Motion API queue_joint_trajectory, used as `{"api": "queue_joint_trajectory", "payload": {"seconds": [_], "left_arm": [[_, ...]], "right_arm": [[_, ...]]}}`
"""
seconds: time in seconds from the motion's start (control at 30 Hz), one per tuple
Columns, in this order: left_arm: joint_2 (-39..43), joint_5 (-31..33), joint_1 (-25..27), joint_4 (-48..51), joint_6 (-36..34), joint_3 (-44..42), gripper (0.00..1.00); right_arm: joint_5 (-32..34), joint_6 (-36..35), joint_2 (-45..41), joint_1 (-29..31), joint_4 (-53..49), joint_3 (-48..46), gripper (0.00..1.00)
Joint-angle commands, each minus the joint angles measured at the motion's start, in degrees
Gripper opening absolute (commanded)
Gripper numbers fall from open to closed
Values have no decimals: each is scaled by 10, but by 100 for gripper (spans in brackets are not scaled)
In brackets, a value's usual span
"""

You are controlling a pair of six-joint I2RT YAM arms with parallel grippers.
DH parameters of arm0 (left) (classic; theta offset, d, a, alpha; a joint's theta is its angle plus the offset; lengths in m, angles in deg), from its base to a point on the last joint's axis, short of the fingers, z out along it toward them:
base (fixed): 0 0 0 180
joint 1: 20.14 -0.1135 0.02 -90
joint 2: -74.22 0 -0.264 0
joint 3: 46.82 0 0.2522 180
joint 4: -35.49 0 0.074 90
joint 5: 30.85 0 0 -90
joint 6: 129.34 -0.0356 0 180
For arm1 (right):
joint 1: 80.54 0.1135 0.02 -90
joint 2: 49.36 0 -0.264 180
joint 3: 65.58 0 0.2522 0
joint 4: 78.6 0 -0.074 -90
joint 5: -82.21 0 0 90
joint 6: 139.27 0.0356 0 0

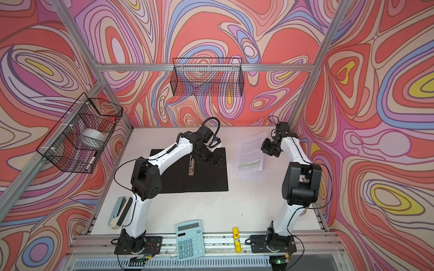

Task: Put the files into the folder
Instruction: 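Raise the papers upright with the right gripper while the left gripper nears them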

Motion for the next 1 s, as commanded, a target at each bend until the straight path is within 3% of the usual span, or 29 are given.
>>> {"api": "queue_joint_trajectory", "payload": {"seconds": [0.0,0.13,0.43,0.97], "left_arm": [[17,-31,-2,-7,17,-3,99],[14,-53,-2,-15,29,-6,99],[-6,-123,-2,-57,92,-38,98],[-38,-164,0,-136,212,-90,93]], "right_arm": [[1,3,-21,-1,-22,25,0],[-11,11,-25,-1,-25,27,0],[-106,60,-34,-1,-6,27,0],[-196,133,-36,-4,47,24,0]]}}
